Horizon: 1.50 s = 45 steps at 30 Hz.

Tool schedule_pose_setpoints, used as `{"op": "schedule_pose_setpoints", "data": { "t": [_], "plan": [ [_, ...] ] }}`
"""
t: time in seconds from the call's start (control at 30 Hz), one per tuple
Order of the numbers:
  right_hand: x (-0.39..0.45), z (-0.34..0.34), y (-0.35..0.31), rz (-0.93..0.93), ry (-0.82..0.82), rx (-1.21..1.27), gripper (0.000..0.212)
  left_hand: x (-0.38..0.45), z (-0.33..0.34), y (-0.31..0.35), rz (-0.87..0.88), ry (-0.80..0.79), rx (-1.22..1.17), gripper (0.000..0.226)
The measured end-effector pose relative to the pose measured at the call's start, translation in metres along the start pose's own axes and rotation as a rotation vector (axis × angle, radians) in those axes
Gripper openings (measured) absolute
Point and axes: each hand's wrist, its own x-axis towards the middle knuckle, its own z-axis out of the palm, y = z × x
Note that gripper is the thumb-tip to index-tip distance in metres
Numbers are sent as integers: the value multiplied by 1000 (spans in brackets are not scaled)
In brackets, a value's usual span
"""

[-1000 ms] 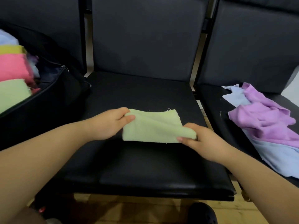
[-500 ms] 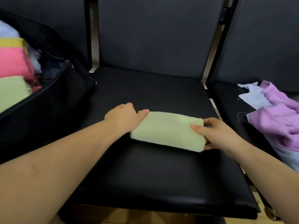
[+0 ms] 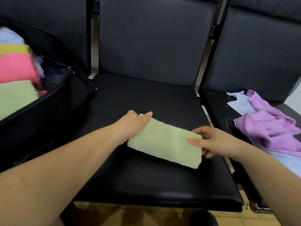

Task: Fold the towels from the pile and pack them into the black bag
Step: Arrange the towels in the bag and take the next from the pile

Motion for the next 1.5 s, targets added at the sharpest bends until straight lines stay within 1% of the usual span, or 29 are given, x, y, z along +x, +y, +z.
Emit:
{"op": "schedule_pose_setpoints", "data": {
  "t": [0.03, 0.07, 0.1, 0.13, 0.2, 0.27, 0.3, 0.33, 0.4, 0.47, 0.53, 0.67, 0.8, 0.9, 0.97, 1.03, 1.1, 1.13, 1.2, 1.23, 1.27, 1.33, 1.43, 1.47, 1.5],
  "plan": [
    [-2, -1, -2, -71, 112, -23, 78, -3, 0, 1, 42, 8, -41, 59],
    [-6, -2, -6, -137, 212, -15, 88, -7, -1, 2, 102, 17, -67, 51],
    [-10, -2, -11, -211, 274, 14, 91, -12, -1, 4, 178, 25, -82, 45],
    [-14, 1, -20, -281, 298, 35, 92, -17, -2, 6, 265, 32, -93, 39],
    [-23, 14, -38, -381, 263, 15, 95, -29, -4, 9, 441, 20, -131, 28],
    [-28, 31, -55, -404, 193, -46, 102, -43, -8, 13, 594, -23, -153, 18],
    [-28, 38, -61, -402, 173, -54, 99, -49, -12, 14, 654, -35, -147, 14],
    [-29, 45, -66, -402, 163, -39, 93, -55, -17, 15, 698, -36, -137, 14],
    [-30, 54, -77, -398, 166, 3, 76, -63, -29, 14, 732, -12, -121, 14],
    [-30, 58, -89, -399, 137, -1, 65, -66, -44, 10, 724, 37, -105, 16],
    [-30, 63, -103, -396, 90, -37, 60, -66, -64, 3, 702, 106, -105, 17],
    [-30, 74, -141, -412, 12, -124, 70, -67, -111, -17, 660, 222, -132, 19],
    [-35, 88, -182, -440, -106, -143, 60, -81, -158, -41, 645, 313, -167, 19],
    [-41, 108, -217, -503, -152, -155, 58, -91, -195, -60, 628, 378, -143, 26],
    [-43, 124, -243, -544, -147, -156, 66, -99, -225, -66, 557, 420, -95, 30],
    [-42, 142, -271, -595, -142, -126, 71, -109, -260, -67, 410, 437, -28, 32],
    [-41, 162, -299, -627, -149, -43, 60, -118, -297, -73, 236, 423, -2, 35],
    [-41, 173, -312, -629, -166, 20, 52, -124, -316, -78, 145, 378, -122, 39],
    [-40, 194, -336, -621, -210, 142, 41, -134, -352, -90, 31, 159, -523, 59],
    [-39, 205, -347, -612, -226, 178, 39, -138, -368, -100, 9, 78, -655, 65],
    [-39, 215, -358, -598, -236, 199, 37, -144, -379, -109, -1, 33, -713, 65],
    [-39, 233, -379, -560, -255, 239, 37, -148, -396, -129, -8, 43, -657, 51],
    [-41, 258, -405, -521, -321, 326, 38, -148, -414, -150, -3, 180, -542, 30],
    [-44, 266, -412, -519, -326, 339, 37, -146, -419, -154, -7, 254, -515, 26],
    [-46, 274, -417, -525, -321, 353, 34, -143, -424, -158, -16, 338, -491, 28]
  ]
}}
